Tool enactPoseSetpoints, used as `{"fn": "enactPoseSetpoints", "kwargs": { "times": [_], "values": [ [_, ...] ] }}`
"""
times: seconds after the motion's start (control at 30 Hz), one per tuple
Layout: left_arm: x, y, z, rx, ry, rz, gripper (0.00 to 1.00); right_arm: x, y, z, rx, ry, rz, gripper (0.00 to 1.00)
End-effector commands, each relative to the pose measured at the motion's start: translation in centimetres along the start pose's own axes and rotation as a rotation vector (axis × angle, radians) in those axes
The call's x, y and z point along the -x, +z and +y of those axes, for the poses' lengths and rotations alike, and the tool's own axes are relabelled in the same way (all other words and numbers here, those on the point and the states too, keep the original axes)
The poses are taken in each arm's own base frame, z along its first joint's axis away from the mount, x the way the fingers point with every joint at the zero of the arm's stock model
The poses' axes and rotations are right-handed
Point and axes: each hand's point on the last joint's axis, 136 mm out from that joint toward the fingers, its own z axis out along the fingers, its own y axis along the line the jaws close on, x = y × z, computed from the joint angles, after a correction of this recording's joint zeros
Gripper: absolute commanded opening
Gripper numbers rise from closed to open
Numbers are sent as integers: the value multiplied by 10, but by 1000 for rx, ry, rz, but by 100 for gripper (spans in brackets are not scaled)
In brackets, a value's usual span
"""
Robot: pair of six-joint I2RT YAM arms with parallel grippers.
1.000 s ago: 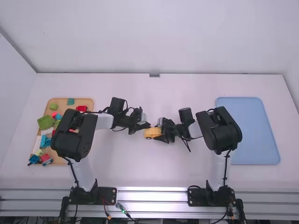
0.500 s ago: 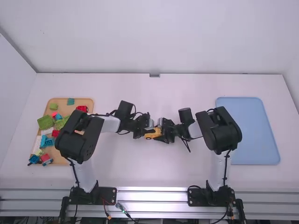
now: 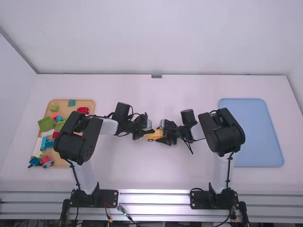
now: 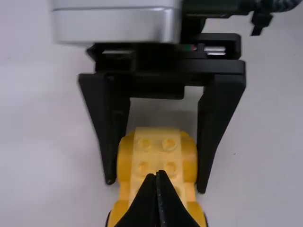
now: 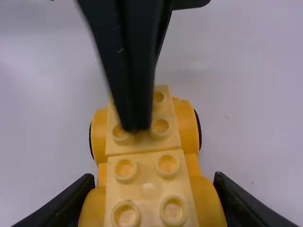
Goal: Assemble lego blocks to make yellow taxi
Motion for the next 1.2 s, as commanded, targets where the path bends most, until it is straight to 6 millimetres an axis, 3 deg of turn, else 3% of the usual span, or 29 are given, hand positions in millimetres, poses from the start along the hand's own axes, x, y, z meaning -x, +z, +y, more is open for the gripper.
{"fn": "enactPoseSetpoints", "kwargs": {
  "times": [0.0, 0.2, 0.4, 0.77, 0.87, 0.93, 1.17],
  "values": [
    [9, -10, -1, 1, -29, -32, 2, -8, 2, 0, -8, 21, 28, 47],
    [-7, 0, -11, -11, -72, 64, 2, -8, 2, 1, -6, 22, 26, 47],
    [-37, 12, -19, 0, -98, 226, 1, -8, 2, 0, -6, 21, 26, 47],
    [-70, 7, -31, 16, -142, 365, 2, -8, 2, 1, -5, 20, 27, 47],
    [-61, 9, -31, 4, -134, 298, 2, -8, 2, 1, -5, 20, 26, 47],
    [-44, 8, -27, -2, -109, 219, 2, -8, 1, -1, -10, 23, 26, 47],
    [33, -20, 1, 18, 35, -66, 2, -9, 1, -1, -12, 25, 29, 47]
  ]
}}
